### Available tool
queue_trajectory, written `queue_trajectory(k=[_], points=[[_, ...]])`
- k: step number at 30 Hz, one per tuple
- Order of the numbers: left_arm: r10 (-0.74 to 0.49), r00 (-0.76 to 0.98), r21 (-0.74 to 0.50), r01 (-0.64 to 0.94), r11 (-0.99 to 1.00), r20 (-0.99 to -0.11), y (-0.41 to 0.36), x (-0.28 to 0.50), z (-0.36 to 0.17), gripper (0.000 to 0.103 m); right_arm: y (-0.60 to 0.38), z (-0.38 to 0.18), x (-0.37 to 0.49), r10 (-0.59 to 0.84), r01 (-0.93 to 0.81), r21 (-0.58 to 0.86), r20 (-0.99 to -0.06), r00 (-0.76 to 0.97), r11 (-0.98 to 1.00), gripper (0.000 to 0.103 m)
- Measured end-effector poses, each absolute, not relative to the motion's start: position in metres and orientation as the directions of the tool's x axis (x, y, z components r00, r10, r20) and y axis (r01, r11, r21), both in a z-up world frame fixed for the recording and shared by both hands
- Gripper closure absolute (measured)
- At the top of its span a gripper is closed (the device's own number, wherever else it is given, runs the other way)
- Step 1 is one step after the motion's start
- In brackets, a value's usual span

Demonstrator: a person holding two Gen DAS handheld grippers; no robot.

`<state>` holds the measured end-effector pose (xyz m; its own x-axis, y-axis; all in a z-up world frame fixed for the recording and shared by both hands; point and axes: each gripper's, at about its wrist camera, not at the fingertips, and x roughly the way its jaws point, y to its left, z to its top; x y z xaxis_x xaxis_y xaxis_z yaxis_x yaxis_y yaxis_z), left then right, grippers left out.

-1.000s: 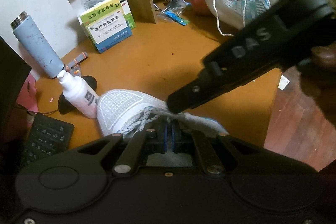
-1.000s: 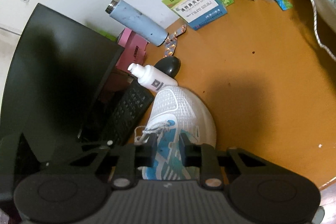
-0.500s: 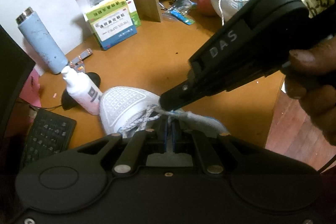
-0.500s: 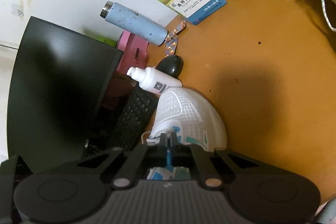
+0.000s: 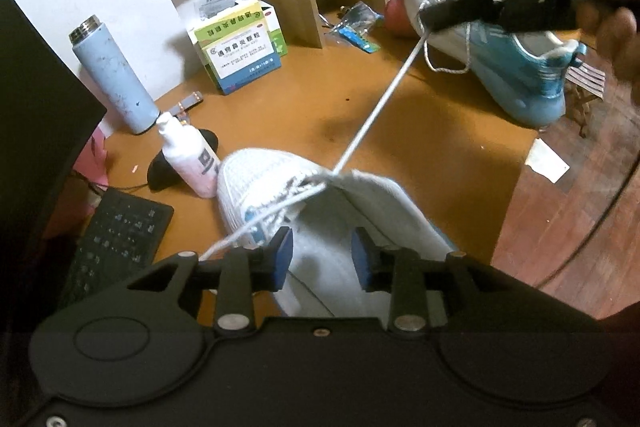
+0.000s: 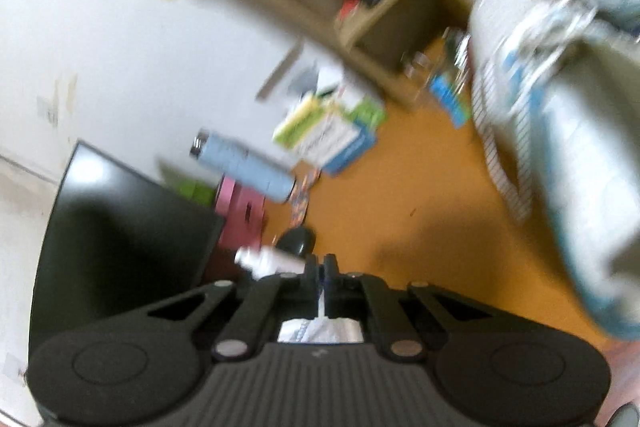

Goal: Lace up shoes with both hands

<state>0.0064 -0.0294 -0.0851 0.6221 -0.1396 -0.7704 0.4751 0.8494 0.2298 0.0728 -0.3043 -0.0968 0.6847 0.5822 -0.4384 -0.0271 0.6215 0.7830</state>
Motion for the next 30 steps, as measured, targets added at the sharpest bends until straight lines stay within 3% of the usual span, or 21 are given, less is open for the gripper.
queue_trajectory(k=[18, 30], points=[[-0.105, 0.633, 0.263, 0.46, 0.848, -0.767, -0.042, -0.003, -0.088, 0.062, -0.441, -0.056, 0.024, 0.311, 0.095, 0.782, -0.353, 0.882, 0.616, 0.101], [-0.096, 0.64, 0.27, 0.448, 0.852, -0.762, -0.046, -0.002, -0.087, 0.059, -0.491, -0.044, 0.01, 0.197, 0.142, 0.775, -0.326, 0.924, 0.616, 0.101]])
